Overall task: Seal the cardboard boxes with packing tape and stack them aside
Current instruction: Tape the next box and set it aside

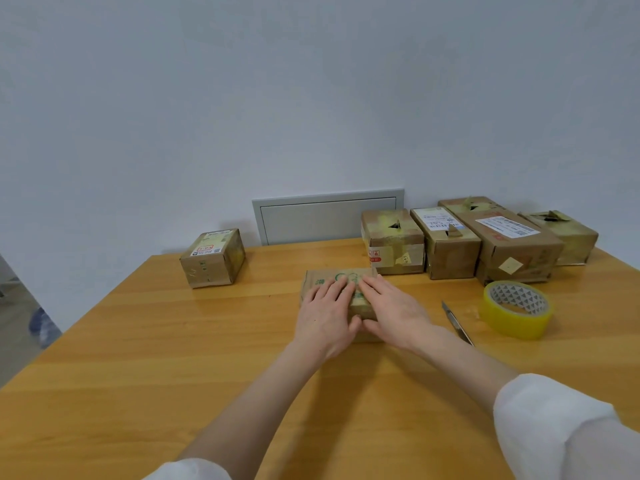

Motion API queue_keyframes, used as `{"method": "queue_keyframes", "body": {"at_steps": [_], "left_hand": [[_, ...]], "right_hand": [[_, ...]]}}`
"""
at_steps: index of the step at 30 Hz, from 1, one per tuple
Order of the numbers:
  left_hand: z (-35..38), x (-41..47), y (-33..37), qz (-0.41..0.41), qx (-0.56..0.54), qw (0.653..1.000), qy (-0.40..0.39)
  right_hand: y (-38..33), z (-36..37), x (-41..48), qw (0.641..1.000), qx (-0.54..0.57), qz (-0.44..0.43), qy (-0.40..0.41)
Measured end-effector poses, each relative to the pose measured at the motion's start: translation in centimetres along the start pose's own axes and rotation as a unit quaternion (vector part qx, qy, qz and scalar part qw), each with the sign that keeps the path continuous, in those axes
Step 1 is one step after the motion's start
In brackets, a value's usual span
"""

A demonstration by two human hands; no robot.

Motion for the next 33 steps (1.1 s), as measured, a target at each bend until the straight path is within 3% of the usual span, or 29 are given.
{"method": "queue_keyframes", "body": {"at_steps": [20,23,26,28,33], "left_hand": [[-0.4,0.9,0.4,0.003,0.026,0.995,-0.094],[-1.1,1.1,0.6,-0.012,0.002,0.993,-0.115],[-2.5,1.2,0.6,-0.039,-0.067,0.996,-0.052],[-3.1,1.3,1.1,-0.042,-0.079,0.996,-0.003],[-2.4,2.4,3.8,-0.031,-0.102,0.994,0.017]], "right_hand": [[0.3,0.3,0.2,0.999,-0.005,-0.008,-0.04],[0.9,0.1,-0.1,0.997,0.061,-0.005,-0.056],[3.2,-0.9,-1.0,0.99,0.126,0.05,0.031],[5.7,-1.1,-2.1,0.985,0.096,0.121,0.075],[12.2,-0.6,-5.0,0.961,-0.038,0.271,0.035]]}}
Point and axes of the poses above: each hand's wrist, its own x-axis towards the middle knuckle, its own z-axis out of the palm, y = z × x, the point moved 5 cm from there along x, towards the middle knuckle, and after that the axes turned 11 degrees about -x, right-handed, at the moved point
